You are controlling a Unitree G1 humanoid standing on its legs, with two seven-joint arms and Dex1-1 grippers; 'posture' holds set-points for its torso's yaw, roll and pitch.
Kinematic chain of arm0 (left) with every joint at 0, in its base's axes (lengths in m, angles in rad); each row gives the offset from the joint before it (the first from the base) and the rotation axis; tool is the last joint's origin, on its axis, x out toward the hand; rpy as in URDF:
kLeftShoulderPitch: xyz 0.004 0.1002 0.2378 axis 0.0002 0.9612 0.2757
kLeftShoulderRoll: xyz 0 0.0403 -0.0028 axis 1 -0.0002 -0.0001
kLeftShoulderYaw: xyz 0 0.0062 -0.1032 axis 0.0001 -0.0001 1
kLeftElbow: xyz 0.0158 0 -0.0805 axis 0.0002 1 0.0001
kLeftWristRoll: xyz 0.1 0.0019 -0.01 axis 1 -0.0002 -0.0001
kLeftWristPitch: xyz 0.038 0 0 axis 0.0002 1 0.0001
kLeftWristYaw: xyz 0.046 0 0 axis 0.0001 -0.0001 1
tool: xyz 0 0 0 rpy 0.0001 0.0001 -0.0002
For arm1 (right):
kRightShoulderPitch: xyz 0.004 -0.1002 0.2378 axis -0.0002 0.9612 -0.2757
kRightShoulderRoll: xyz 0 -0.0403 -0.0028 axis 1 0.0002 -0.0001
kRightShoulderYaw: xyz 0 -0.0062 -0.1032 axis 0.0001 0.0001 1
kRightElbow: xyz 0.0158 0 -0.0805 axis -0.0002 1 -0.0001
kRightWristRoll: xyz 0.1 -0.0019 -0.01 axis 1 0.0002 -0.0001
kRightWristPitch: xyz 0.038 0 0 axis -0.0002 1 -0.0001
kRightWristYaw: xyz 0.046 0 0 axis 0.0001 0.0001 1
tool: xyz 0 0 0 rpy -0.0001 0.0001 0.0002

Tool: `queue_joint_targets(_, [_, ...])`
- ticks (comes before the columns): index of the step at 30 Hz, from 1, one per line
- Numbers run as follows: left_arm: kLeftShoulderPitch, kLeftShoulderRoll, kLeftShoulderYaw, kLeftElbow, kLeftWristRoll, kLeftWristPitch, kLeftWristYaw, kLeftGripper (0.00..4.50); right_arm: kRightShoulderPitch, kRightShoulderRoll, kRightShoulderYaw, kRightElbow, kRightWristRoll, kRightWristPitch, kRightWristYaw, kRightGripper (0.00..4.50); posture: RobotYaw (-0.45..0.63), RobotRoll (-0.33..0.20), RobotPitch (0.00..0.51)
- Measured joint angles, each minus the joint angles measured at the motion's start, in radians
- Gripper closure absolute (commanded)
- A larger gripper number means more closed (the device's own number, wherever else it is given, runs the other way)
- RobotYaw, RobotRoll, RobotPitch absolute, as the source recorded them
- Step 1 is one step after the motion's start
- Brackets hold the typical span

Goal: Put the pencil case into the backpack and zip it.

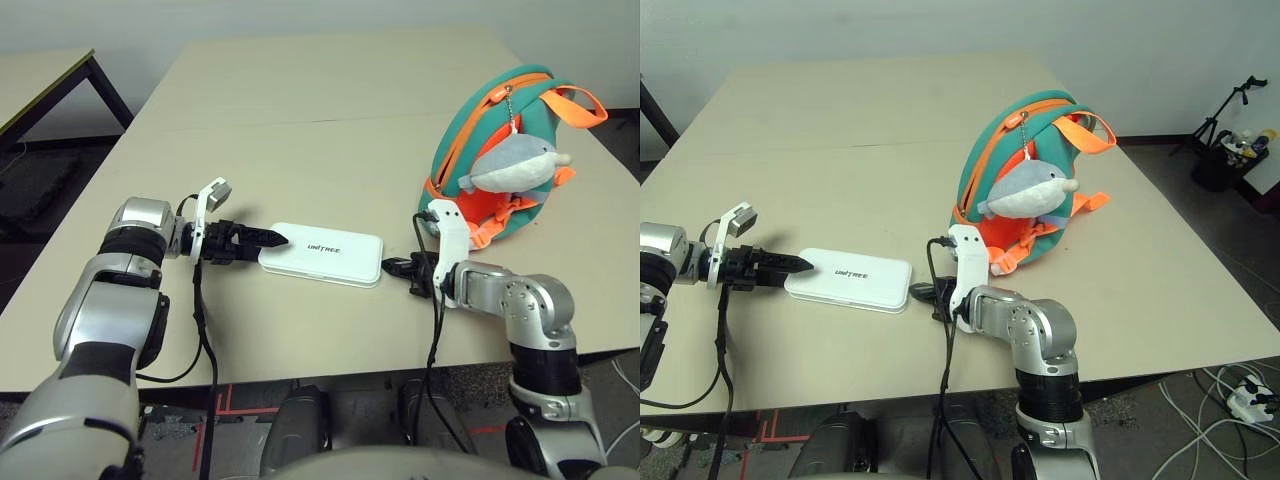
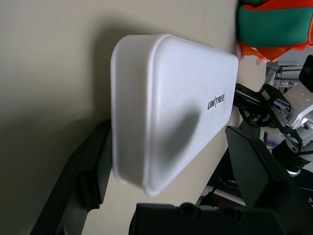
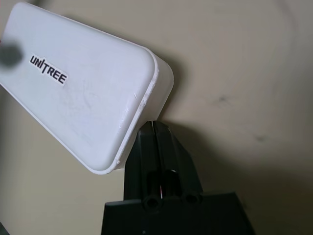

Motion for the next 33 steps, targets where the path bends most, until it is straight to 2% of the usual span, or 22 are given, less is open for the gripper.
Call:
queue_joint_targets(5, [0.020, 0.000, 0.010, -0.041, -0.004, 0.019, 0.000, 0.03, -0.028, 0.030, 0.022, 0.038, -0.010, -0.035, 0.003, 4.50, -0.06, 0.000, 0.097])
queue_joint_targets(8, [0.029, 0.002, 0.011, -0.062, -0.006, 0.029, -0.002, 0.62, -0.028, 0.032, 0.034, 0.042, -0.010, -0.036, 0.007, 4.50, -0.06, 0.000, 0.097])
queue_joint_targets(12, [0.054, 0.012, 0.010, -0.078, -0.021, 0.066, -0.031, 1.88, -0.027, 0.027, 0.036, 0.045, -0.012, -0.046, 0.011, 4.50, -0.05, 0.000, 0.094])
queue_joint_targets(16, [0.061, 0.027, 0.023, -0.114, -0.061, 0.084, -0.071, 2.70, -0.027, 0.016, 0.033, 0.053, -0.013, -0.053, 0.011, 4.50, -0.04, 0.000, 0.088])
queue_joint_targets(19, [0.070, 0.034, 0.044, -0.166, -0.093, 0.096, -0.075, 3.13, -0.026, -0.007, 0.025, 0.032, -0.011, -0.053, 0.019, 4.50, -0.04, 0.000, 0.088])
queue_joint_targets(22, [0.105, 0.051, 0.066, -0.268, -0.126, 0.120, -0.051, 3.15, -0.013, -0.051, -0.013, -0.054, 0.017, -0.037, 0.032, 4.50, -0.02, 0.000, 0.090])
queue_joint_targets(25, [0.161, 0.058, 0.127, -0.456, -0.175, 0.168, 0.027, 3.17, 0.037, -0.162, -0.115, -0.236, 0.086, 0.051, 0.060, 3.83, -0.02, 0.000, 0.090])
queue_joint_targets(27, [0.191, 0.053, 0.182, -0.576, -0.206, 0.199, 0.096, 3.17, 0.064, -0.222, -0.212, -0.340, 0.152, 0.128, 0.086, 3.24, -0.04, 0.000, 0.090])
queue_joint_targets(30, [0.225, -0.008, 0.322, -0.803, -0.246, 0.224, 0.257, 3.17, 0.105, -0.384, -0.478, -0.499, 0.376, 0.282, 0.200, 2.28, -0.08, 0.000, 0.085])
queue_joint_targets(32, [0.243, -0.038, 0.388, -0.884, -0.269, 0.227, 0.329, 3.17, 0.138, -0.505, -0.617, -0.516, 0.498, 0.298, 0.244, 1.65, -0.09, 0.000, 0.084])
queue_joint_targets(33, [0.257, -0.070, 0.422, -0.932, -0.286, 0.228, 0.372, 3.17, 0.177, -0.604, -0.685, -0.503, 0.569, 0.299, 0.266, 1.35, -0.11, 0.000, 0.081])
